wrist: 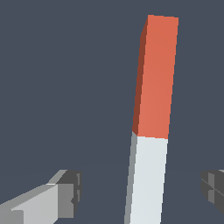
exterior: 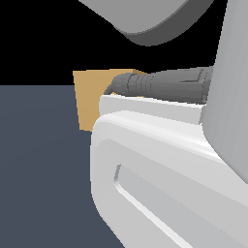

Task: Insert the peg into the horizontal hole in a box.

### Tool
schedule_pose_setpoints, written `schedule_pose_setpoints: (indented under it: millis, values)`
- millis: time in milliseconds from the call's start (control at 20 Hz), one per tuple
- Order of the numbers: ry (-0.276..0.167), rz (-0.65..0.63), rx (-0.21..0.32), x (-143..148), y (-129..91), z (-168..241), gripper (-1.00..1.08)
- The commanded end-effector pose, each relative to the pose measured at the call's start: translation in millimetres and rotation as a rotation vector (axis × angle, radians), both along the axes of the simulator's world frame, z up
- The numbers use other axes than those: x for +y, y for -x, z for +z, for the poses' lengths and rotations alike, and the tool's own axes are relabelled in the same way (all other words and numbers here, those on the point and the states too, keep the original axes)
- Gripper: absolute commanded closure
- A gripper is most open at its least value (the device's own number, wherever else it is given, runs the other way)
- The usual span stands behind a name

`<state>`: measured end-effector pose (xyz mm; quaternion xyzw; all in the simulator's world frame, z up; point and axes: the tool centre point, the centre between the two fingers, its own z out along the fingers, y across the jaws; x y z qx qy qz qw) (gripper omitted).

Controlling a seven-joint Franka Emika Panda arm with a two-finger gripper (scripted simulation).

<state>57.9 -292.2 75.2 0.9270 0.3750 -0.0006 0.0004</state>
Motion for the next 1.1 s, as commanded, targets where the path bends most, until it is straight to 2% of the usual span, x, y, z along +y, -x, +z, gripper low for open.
schedule_pose_setpoints:
  millis: [0,250,700,1050]
  values:
    - [-0.001,-0.050,-0.001,-19,4,-6,-0.92]
    - [-0.001,-0.101,-0.001,-37,11,-12,-0.92]
    - [-0.001,-0.092,0.000,-34,10,-12,-0.92]
    - [-0.001,-0.090,-0.001,-32,11,-42,-0.92]
